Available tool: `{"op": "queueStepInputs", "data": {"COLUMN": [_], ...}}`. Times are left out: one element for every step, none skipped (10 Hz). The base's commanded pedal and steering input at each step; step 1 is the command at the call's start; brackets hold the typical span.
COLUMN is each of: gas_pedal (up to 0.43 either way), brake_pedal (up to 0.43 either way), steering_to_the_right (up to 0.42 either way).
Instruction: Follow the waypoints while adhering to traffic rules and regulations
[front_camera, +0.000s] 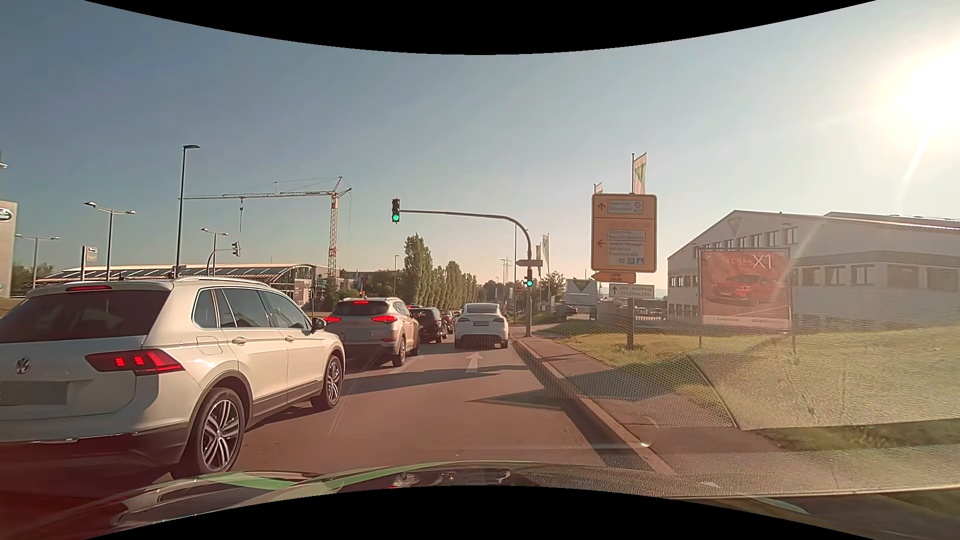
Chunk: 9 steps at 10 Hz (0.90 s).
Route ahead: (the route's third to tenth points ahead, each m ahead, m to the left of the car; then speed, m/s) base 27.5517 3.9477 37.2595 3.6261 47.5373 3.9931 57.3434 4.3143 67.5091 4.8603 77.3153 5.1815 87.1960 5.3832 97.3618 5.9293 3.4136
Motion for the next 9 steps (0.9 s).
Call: {"op": "queueStepInputs", "data": {"gas_pedal": [0.0, 0.0, 0.0, 0.0, 0.0, 0.0, 0.0, 0.0, 0.0], "brake_pedal": [0.0, 0.0, 0.0, 0.0, 0.0, 0.0, 0.0, 0.0, 0.0], "steering_to_the_right": [-0.005, -0.007, -0.007, -0.008, -0.008, -0.009, -0.009, -0.009, -0.009]}}
